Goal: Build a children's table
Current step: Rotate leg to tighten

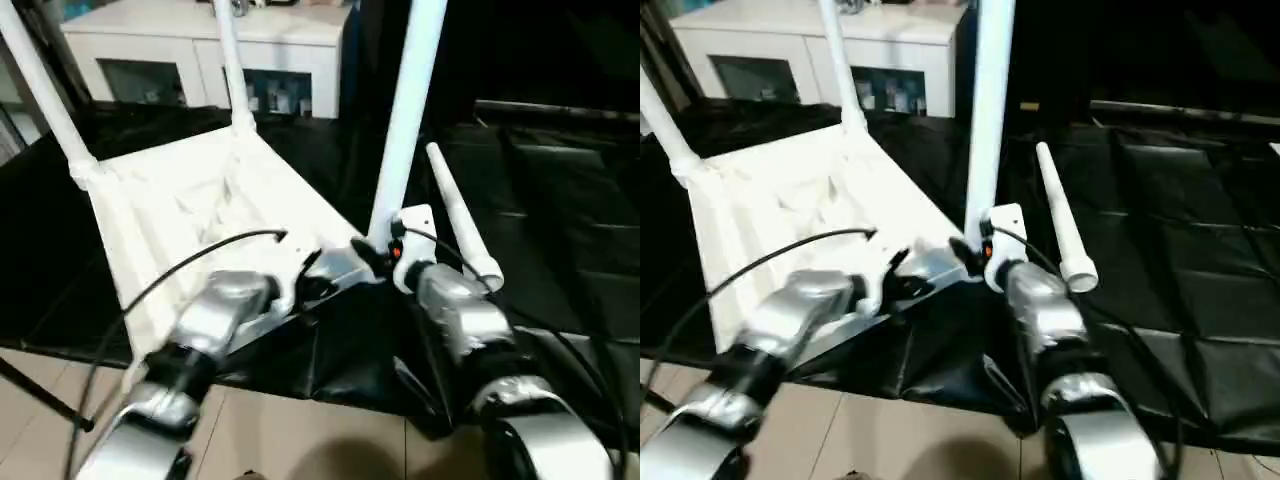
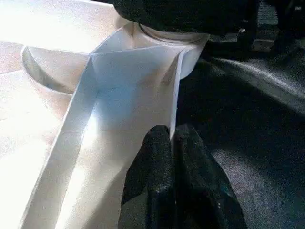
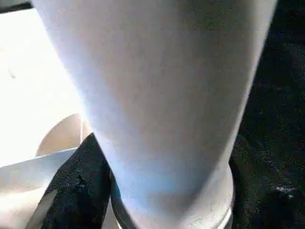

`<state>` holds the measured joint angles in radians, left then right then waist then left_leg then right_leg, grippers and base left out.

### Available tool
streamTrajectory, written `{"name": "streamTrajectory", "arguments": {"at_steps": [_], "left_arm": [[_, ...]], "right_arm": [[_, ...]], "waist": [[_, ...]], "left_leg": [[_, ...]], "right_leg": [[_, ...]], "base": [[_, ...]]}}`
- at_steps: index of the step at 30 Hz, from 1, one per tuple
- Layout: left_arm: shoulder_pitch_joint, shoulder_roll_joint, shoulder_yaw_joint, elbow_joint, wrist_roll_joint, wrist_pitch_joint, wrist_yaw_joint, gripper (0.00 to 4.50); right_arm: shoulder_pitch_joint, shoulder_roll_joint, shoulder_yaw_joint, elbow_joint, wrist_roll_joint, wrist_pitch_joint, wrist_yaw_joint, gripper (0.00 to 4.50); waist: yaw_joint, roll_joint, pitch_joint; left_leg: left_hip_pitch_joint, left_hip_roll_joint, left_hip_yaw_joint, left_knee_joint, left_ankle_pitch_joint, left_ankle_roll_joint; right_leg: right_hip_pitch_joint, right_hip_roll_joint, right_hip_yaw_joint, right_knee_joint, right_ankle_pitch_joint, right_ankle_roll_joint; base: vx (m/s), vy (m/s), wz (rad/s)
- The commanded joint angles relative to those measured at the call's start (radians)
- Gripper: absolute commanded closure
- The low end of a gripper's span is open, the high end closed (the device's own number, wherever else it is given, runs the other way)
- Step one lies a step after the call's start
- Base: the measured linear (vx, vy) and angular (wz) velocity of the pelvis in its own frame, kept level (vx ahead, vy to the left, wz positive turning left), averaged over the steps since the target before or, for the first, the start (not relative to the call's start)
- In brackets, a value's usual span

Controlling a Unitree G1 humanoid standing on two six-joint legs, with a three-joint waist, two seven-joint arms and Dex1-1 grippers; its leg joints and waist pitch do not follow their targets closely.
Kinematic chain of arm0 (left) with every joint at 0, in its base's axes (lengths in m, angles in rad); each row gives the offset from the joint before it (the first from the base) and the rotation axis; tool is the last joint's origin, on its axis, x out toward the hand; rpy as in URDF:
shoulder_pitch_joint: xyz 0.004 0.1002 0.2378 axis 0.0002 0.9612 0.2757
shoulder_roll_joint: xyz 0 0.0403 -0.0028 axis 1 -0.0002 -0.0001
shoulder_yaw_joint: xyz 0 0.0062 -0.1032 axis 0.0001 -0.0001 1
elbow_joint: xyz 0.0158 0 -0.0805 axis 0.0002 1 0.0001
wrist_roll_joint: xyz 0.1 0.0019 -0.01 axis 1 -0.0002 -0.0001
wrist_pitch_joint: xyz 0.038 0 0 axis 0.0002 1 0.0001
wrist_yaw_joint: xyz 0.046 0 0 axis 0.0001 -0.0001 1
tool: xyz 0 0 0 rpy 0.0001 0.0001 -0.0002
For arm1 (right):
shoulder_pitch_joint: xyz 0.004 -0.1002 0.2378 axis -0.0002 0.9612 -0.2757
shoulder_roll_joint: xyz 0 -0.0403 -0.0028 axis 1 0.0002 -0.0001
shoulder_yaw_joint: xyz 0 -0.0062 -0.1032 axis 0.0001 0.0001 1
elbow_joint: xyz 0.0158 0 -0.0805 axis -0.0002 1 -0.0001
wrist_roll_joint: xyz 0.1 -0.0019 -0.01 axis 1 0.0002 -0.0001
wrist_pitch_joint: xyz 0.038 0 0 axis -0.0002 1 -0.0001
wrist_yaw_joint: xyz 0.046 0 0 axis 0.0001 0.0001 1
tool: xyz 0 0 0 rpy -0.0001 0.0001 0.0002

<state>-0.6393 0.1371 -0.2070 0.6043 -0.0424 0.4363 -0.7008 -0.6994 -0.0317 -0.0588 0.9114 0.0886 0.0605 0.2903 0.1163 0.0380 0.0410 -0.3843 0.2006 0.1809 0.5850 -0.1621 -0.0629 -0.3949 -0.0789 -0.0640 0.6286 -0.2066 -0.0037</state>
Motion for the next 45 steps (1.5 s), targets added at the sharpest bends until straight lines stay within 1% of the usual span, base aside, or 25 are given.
{"name": "streamTrajectory", "arguments": {"at_steps": [1,3,4,6,7,8,9,10,12,14,16,17,18,22,24,26,27,28,30,32,35,36,38,41,45], "left_arm": [[-0.042,-0.012,0.049,0.056,0.028,-0.039,0.144,4.5],[-0.044,-0.013,0.047,0.059,0.03,-0.041,0.144,4.5],[-0.038,-0.013,0.044,0.05,0.023,-0.049,0.122,4.5],[-0.031,-0.011,0.041,0.038,0.014,-0.057,0.098,4.5],[-0.019,-0.002,0.036,0.021,0.003,-0.06,0.066,4.5],[-0.015,0.001,0.033,0.016,0.001,-0.068,0.052,4.5],[-0.009,0.006,0.031,0.009,-0.003,-0.074,0.034,4.5],[-0.004,0.014,0.03,0.0,-0.006,-0.069,0.018,4.5],[0.006,0.028,0.023,-0.014,-0.008,-0.076,-0.018,4.5],[0.014,0.038,0.025,-0.021,-0.014,-0.064,-0.036,4.5],[0.033,0.059,0.026,-0.034,-0.025,-0.064,-0.078,4.5],[0.053,0.078,0.022,-0.056,-0.032,-0.066,-0.112,4.5],[0.062,0.087,0.017,-0.068,-0.035,-0.071,-0.132,4.5],[0.101,0.135,0.0,-0.138,-0.049,-0.064,-0.214,4.5],[0.123,0.173,-0.008,-0.18,-0.052,-0.057,-0.257,4.5],[0.125,0.177,-0.008,-0.184,-0.052,-0.056,-0.261,4.5],[0.136,0.194,-0.01,-0.203,-0.053,-0.052,-0.278,4.5],[0.143,0.202,-0.01,-0.216,-0.054,-0.048,-0.285,4.5],[0.154,0.212,-0.009,-0.235,-0.054,-0.043,-0.295,4.5],[0.166,0.218,-0.011,-0.256,-0.054,-0.039,-0.304,4.5],[0.179,0.223,-0.021,-0.283,-0.062,-0.027,-0.319,4.5],[0.19,0.226,-0.03,-0.305,-0.067,-0.024,-0.331,4.5],[0.195,0.226,-0.032,-0.316,-0.068,-0.022,-0.332,4.5],[0.197,0.225,-0.032,-0.317,-0.063,-0.022,-0.329,4.5],[0.198,0.226,-0.03,-0.32,-0.06,-0.02,-0.329,4.5]], "right_arm": [[0.017,0.098,0.048,0.054,0.005,-0.006,0.055,1.36],[0.014,0.099,0.046,0.057,0.003,-0.011,0.054,1.01],[0.014,0.099,0.04,0.05,0.013,-0.012,0.071,0.98],[0.013,0.096,0.037,0.043,0.023,-0.005,0.092,0.91],[0.013,0.076,0.047,0.027,0.026,-0.019,0.147,0.66],[0.013,0.069,0.05,0.022,0.027,-0.021,0.166,0.57],[0.013,0.057,0.055,0.015,0.031,-0.024,0.204,0.48],[0.015,0.043,0.061,0.001,0.036,-0.017,0.248,0.48],[0.017,0.017,0.071,-0.016,0.033,-0.015,0.315,0.22],[0.017,-0.005,0.075,-0.027,0.035,-0.004,0.364,0.22],[0.025,-0.061,0.1,-0.058,0.033,0.0,0.488,0.22],[0.039,-0.108,0.125,-0.092,0.033,-0.002,0.596,0.22],[0.043,-0.123,0.131,-0.102,0.033,-0.004,0.624,0.22],[0.048,-0.173,0.143,-0.143,0.044,0.01,0.727,0.22],[0.05,-0.189,0.156,-0.161,0.045,0.007,0.771,0.22],[0.051,-0.19,0.157,-0.163,0.045,0.006,0.773,0.22],[0.051,-0.195,0.161,-0.165,0.04,-0.005,0.78,0.22],[0.049,-0.195,0.16,-0.161,0.037,-0.016,0.779,0.22],[0.041,-0.191,0.159,-0.147,0.027,-0.033,0.766,0.22],[0.033,-0.186,0.156,-0.134,0.018,-0.044,0.747,0.22],[0.025,-0.178,0.154,-0.124,0.011,-0.06,0.728,0.22],[0.017,-0.174,0.153,-0.112,0.003,-0.069,0.707,0.22],[0.007,-0.176,0.158,-0.096,-0.011,-0.074,0.687,0.22],[0.003,-0.181,0.159,-0.09,-0.007,-0.085,0.707,0.22],[0.005,-0.181,0.159,-0.096,0.0,-0.085,0.729,0.22]], "waist": [[-0.003,-0.001,-0.053],[-0.004,-0.003,-0.053],[-0.004,-0.003,-0.052],[-0.01,-0.004,-0.052],[-0.017,-0.006,-0.052],[-0.02,-0.005,-0.053],[-0.026,-0.008,-0.054],[-0.026,-0.008,-0.055],[-0.023,-0.009,-0.056],[-0.021,-0.01,-0.058],[-0.017,-0.009,-0.06],[-0.016,-0.006,-0.06],[-0.014,-0.008,-0.062],[-0.017,-0.004,-0.064],[-0.015,-0.004,-0.064],[-0.017,-0.003,-0.063],[-0.016,-0.002,-0.063],[-0.017,-0.005,-0.061],[-0.017,-0.003,-0.061],[-0.017,-0.006,-0.061],[-0.015,-0.003,-0.062],[-0.013,-0.007,-0.063],[-0.011,-0.006,-0.063],[0.004,-0.005,-0.063],[0.011,-0.006,-0.063]], "left_leg": [[0.021,0.026,-0.017,-0.077,-0.312,-0.026],[0.021,0.027,-0.016,-0.078,-0.318,-0.023],[0.02,0.026,-0.017,-0.079,-0.326,-0.018],[0.013,0.026,-0.021,-0.084,-0.333,-0.02],[0.007,0.025,-0.023,-0.085,-0.328,-0.019],[0.006,0.025,-0.024,-0.085,-0.325,-0.018],[0.004,0.025,-0.024,-0.084,-0.314,-0.01],[0.005,0.024,-0.022,-0.081,-0.3,-0.001],[0.009,0.026,-0.018,-0.076,-0.279,0.012],[0.008,0.025,-0.015,-0.073,-0.246,0.026],[0.008,0.026,-0.013,-0.069,-0.214,0.041],[0.007,0.026,-0.014,-0.069,-0.208,0.044],[0.005,0.028,-0.013,-0.067,-0.193,0.053],[0.007,0.031,-0.012,-0.064,-0.17,0.074],[0.009,0.031,-0.011,-0.063,-0.166,0.078],[0.01,0.032,-0.01,-0.064,-0.176,0.077],[0.013,0.033,-0.01,-0.065,-0.189,0.071],[0.012,0.033,-0.01,-0.066,-0.196,0.067],[0.015,0.034,-0.01,-0.068,-0.206,0.057],[0.014,0.034,-0.01,-0.068,-0.202,0.053],[0.014,0.034,-0.01,-0.066,-0.183,0.054],[0.014,0.033,-0.01,-0.065,-0.175,0.057],[0.015,0.033,-0.008,-0.065,-0.173,0.059],[0.023,0.036,-0.005,-0.064,-0.183,0.059],[0.017,0.035,-0.007,-0.066,-0.188,0.047]], "right_leg": [[0.031,-0.07,0.044,-0.102,-0.306,-0.157],[0.03,-0.069,0.044,-0.104,-0.304,-0.155],[0.031,-0.069,0.043,-0.105,-0.311,-0.155],[0.038,-0.069,0.04,-0.102,-0.321,-0.146],[0.042,-0.069,0.038,-0.101,-0.319,-0.141],[0.043,-0.069,0.037,-0.101,-0.313,-0.141],[0.043,-0.069,0.037,-0.1,-0.302,-0.145],[0.044,-0.069,0.037,-0.1,-0.287,-0.153],[0.04,-0.068,0.039,-0.1,-0.249,-0.172],[0.042,-0.068,0.04,-0.096,-0.207,-0.191],[0.044,-0.067,0.038,-0.092,-0.161,-0.209],[0.046,-0.066,0.037,-0.089,-0.147,-0.213],[0.05,-0.064,0.035,-0.085,-0.112,-0.22],[0.047,-0.063,0.033,-0.078,-0.052,-0.257],[0.046,-0.062,0.033,-0.076,-0.042,-0.264],[0.044,-0.061,0.032,-0.077,-0.05,-0.266],[0.043,-0.062,0.033,-0.078,-0.063,-0.268],[0.043,-0.062,0.034,-0.08,-0.079,-0.267],[0.042,-0.064,0.035,-0.081,-0.095,-0.264],[0.042,-0.064,0.036,-0.08,-0.092,-0.263],[0.042,-0.063,0.037,-0.076,-0.064,-0.268],[0.043,-0.064,0.037,-0.073,-0.056,-0.269],[0.041,-0.061,0.037,-0.074,-0.052,-0.271],[0.035,-0.061,0.039,-0.075,-0.061,-0.264],[0.039,-0.061,0.038,-0.072,-0.068,-0.247]], "base": [[0.0,0.0,0.0],[0.0,0.0,0.0],[0.0,0.0,0.0],[0.0,0.0,0.0],[0.0,0.0,0.0],[0.0,0.0,0.0],[0.0,0.0,0.0],[0.0,0.0,0.0],[0.0,0.0,0.0],[0.0,0.0,0.0],[0.0,0.0,0.0],[0.0,0.0,0.0],[0.0,0.0,0.0],[0.0,0.0,0.0],[0.0,0.0,0.0],[0.0,0.0,0.0],[0.0,0.0,0.0],[0.0,0.0,0.0],[0.0,0.0,0.0],[0.0,0.0,0.0],[0.0,0.0,0.0],[0.0,0.0,0.0],[0.0,0.0,0.0],[0.0,0.0,0.0],[0.0,0.0,0.0]]}}
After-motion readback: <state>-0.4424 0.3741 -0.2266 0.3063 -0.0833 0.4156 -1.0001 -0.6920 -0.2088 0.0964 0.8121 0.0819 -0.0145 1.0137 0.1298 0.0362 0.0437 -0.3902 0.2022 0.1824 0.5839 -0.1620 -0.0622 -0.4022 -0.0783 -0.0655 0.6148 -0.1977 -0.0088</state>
